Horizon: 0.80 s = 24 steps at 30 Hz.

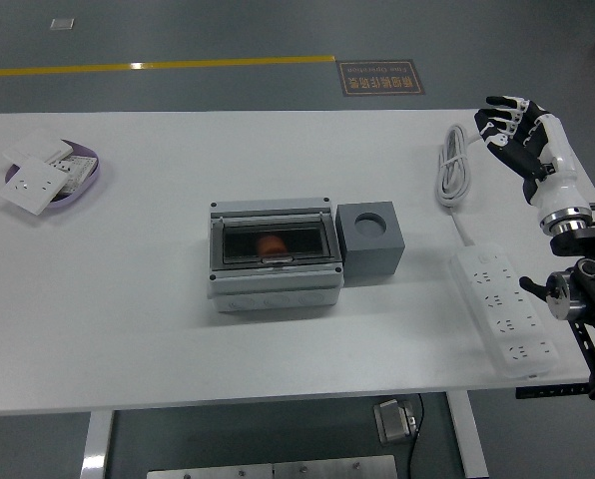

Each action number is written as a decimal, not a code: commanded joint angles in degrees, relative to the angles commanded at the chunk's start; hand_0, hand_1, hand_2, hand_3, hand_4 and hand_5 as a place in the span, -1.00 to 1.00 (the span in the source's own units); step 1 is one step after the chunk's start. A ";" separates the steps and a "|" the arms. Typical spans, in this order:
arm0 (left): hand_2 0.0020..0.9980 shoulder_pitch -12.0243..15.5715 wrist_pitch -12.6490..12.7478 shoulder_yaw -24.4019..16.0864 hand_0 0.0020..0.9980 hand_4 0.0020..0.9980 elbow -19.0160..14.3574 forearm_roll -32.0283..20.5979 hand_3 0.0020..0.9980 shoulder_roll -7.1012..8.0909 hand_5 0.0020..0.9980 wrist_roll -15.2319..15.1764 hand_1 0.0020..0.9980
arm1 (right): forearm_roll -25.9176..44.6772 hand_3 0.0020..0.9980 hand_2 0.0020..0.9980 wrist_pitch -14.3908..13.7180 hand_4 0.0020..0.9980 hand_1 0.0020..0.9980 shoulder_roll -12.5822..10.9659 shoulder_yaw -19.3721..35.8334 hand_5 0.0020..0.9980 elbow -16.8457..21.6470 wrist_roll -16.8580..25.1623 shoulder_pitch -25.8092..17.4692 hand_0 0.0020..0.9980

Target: Pick up the cylinder from the cube,place it in the box,flap close box

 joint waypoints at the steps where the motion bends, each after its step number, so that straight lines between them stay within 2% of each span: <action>1: 0.16 -0.01 0.01 -0.01 0.13 0.44 -0.01 0.00 0.21 0.01 -0.52 -0.01 0.23 | 0.02 0.22 0.16 0.01 0.42 0.22 0.00 -0.02 -0.61 -0.01 0.00 -0.02 0.25; 24: 0.16 0.02 0.05 0.41 0.13 0.44 -0.12 -0.75 0.21 -0.24 -0.52 -0.04 0.23 | 2.05 0.22 0.16 1.06 0.34 0.21 0.58 -1.14 -0.64 -1.20 0.72 -0.31 0.25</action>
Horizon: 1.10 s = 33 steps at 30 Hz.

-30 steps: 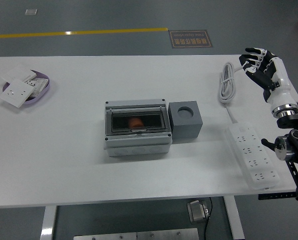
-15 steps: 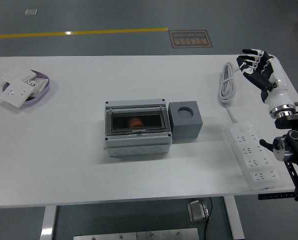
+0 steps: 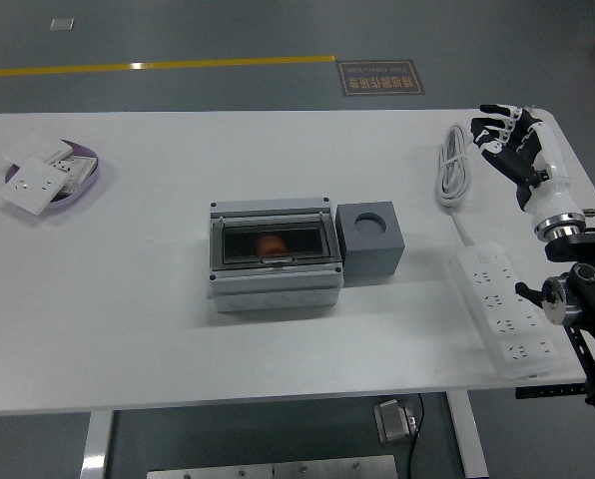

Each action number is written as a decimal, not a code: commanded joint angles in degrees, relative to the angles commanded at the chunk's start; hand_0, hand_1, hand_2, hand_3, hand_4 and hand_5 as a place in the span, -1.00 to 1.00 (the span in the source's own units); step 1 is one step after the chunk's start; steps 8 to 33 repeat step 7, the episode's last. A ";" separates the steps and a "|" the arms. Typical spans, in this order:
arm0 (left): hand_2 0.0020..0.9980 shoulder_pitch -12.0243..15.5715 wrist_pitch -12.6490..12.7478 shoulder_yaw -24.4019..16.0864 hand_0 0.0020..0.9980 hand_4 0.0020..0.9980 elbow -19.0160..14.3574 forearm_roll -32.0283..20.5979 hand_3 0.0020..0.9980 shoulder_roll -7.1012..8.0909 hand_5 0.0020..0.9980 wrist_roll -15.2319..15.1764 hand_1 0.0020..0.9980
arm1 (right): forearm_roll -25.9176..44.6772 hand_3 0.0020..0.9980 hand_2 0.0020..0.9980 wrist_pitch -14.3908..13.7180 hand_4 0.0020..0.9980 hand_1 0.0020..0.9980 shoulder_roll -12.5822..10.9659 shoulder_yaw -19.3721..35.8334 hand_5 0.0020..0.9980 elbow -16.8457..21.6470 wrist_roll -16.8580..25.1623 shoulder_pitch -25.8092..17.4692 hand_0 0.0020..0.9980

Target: Pick up the cylinder from the cube,place it in the box,flap close box

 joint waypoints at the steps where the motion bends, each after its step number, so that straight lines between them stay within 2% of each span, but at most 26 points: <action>1: 0.16 0.00 0.00 0.03 0.14 0.44 0.00 -0.04 0.21 -0.01 -0.52 0.00 0.23 | 0.15 0.22 0.16 0.05 0.33 0.21 0.10 -0.08 -0.65 -0.08 0.03 -0.03 0.24; 33: 0.16 -0.03 0.01 0.15 0.14 0.44 -0.04 -0.25 0.21 -0.05 -0.52 -0.03 0.23 | 0.28 0.22 0.16 -0.05 0.33 0.21 0.29 -0.63 -0.65 -0.28 -0.11 -0.25 0.24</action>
